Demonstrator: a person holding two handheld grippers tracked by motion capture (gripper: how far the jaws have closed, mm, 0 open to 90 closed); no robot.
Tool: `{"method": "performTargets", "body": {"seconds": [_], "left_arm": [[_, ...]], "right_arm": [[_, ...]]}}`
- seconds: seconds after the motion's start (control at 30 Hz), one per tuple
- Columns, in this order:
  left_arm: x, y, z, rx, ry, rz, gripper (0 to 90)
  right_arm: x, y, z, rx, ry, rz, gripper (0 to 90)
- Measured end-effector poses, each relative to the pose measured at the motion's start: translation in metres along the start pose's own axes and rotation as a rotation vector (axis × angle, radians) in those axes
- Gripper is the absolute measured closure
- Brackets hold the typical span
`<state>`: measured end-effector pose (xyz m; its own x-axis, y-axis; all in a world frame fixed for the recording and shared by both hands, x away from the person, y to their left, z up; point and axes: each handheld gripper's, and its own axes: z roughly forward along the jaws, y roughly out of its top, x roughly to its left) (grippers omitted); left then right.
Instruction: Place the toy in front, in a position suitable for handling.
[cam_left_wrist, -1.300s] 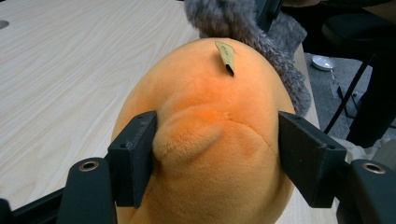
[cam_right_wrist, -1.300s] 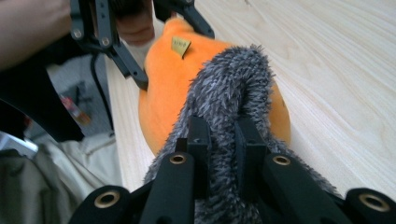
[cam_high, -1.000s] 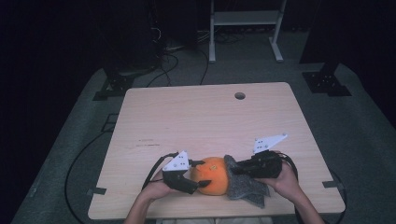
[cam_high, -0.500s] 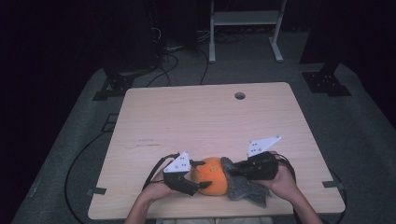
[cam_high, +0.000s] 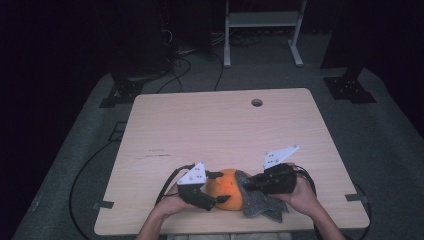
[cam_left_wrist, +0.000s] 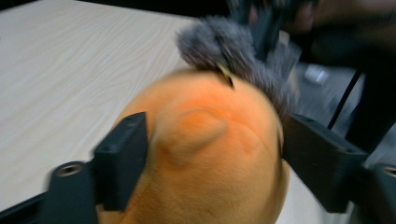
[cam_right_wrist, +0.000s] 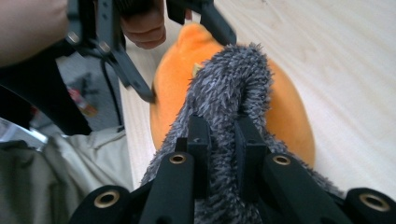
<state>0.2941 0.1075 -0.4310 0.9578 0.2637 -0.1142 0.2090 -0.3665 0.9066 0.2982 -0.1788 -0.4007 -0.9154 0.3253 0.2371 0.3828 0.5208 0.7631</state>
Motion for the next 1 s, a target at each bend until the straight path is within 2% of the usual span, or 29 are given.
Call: {"method": "performTargets", "body": {"seconds": [0.03, 0.07, 0.17, 0.27, 0.37, 0.47, 0.57, 0.67, 0.7, 0.8, 0.9, 0.97, 1.0], "left_arm": [[0.001, 0.001, 0.001, 0.005, 0.012, -0.014, 18.8], [0.001, 0.001, 0.002, 0.012, 0.02, -0.007, 18.6], [-0.004, -0.001, 0.009, 0.054, 0.048, 0.047, 20.1], [-0.01, 0.001, 0.011, 0.06, 0.052, 0.085, 24.1], [-0.013, 0.002, 0.011, 0.079, 0.05, 0.12, 25.5], [-0.013, 0.0, 0.009, 0.059, 0.025, 0.109, 25.4], [-0.015, 0.003, 0.01, 0.067, 0.034, 0.116, 25.4], [-0.018, 0.004, 0.013, 0.067, 0.029, 0.13, 25.4], [-0.019, 0.005, 0.013, 0.071, 0.028, 0.134, 25.4], [-0.019, 0.005, 0.012, 0.065, 0.007, 0.129, 23.7], [-0.014, 0.004, 0.006, 0.04, 0.001, 0.083, 21.5], [-0.014, 0.004, 0.008, 0.047, 0.015, 0.082, 23.6], [-0.015, 0.004, 0.009, 0.051, 0.019, 0.087, 25.6]], "right_arm": [[-0.001, -0.002, -0.001, 0.0, 0.003, 0.008, 78.7], [-0.002, -0.002, -0.003, 0.003, -0.006, 0.007, 78.6], [0.002, 0.002, -0.006, 0.005, -0.035, -0.005, 78.7], [0.012, 0.012, -0.008, -0.029, -0.013, -0.046, 78.7], [0.017, 0.014, -0.001, 0.019, -0.031, -0.075, 78.7], [0.008, 0.006, 0.001, 0.043, -0.015, -0.046, 78.7], [0.006, 0.005, -0.009, 0.063, -0.067, -0.054, 78.6], [0.012, 0.011, -0.017, -0.004, -0.041, -0.057, 78.6], [0.015, 0.014, -0.016, -0.008, -0.041, -0.067, 78.6], [0.019, 0.017, -0.007, 0.025, -0.042, -0.099, 78.2], [0.013, 0.011, -0.005, 0.045, -0.041, -0.082, 78.2], [0.007, 0.007, -0.008, 0.067, -0.069, -0.064, 78.2], [0.006, 0.006, -0.01, 0.058, -0.07, -0.051, 78.2]]}}
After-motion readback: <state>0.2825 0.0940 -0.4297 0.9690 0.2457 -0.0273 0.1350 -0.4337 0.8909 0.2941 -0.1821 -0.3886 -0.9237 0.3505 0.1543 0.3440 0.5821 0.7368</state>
